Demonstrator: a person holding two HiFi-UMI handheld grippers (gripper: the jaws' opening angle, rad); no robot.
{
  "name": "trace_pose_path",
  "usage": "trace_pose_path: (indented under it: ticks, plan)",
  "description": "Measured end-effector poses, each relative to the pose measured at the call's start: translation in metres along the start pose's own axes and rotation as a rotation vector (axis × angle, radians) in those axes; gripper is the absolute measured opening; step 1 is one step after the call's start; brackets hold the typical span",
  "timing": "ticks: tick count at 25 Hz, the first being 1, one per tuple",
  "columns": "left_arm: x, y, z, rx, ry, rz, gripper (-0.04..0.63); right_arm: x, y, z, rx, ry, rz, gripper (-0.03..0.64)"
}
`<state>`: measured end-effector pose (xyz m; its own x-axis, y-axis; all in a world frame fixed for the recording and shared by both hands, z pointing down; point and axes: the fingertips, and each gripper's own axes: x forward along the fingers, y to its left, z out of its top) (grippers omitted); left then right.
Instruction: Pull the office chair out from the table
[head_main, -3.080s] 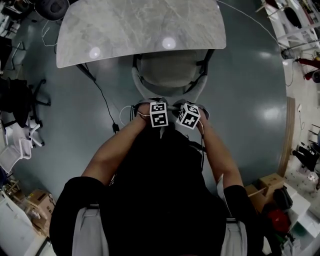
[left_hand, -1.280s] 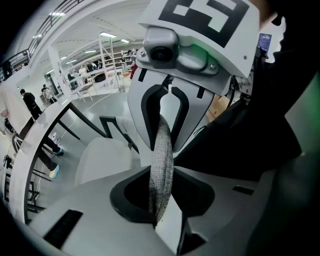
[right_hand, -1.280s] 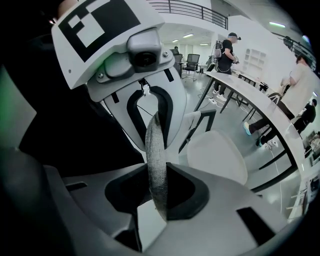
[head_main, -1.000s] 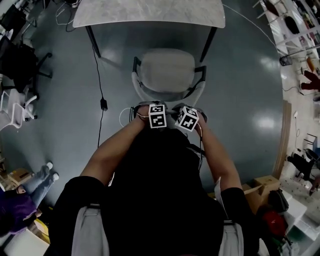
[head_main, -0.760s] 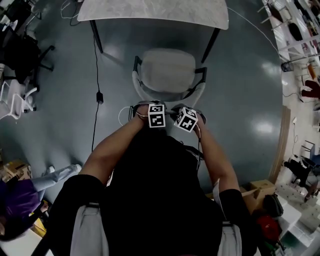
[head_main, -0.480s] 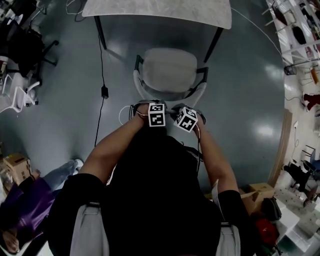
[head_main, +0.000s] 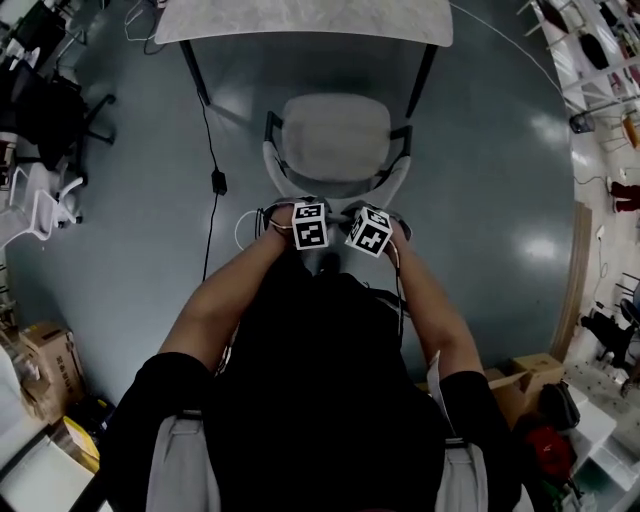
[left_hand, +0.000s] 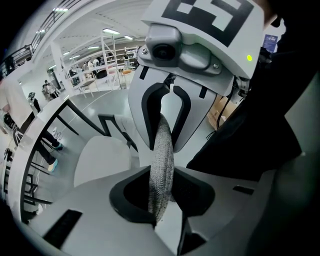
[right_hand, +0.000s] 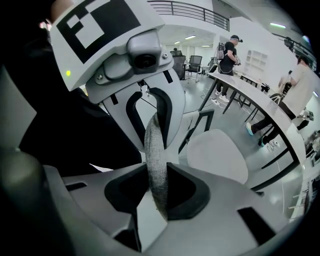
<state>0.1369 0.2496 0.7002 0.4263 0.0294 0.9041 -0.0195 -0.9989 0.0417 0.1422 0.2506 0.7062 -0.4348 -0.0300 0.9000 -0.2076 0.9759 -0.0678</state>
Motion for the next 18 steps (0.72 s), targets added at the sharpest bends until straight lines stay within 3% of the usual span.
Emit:
trace_pose_path:
  ticks: [18]
  plan:
    - [-0.0002,-0.0014,-0.0004,0.055,-0.012,-0.013,0.135,-0.0007,-0.0023,0.0003,0.071,-0.008,-0.038,0.13]
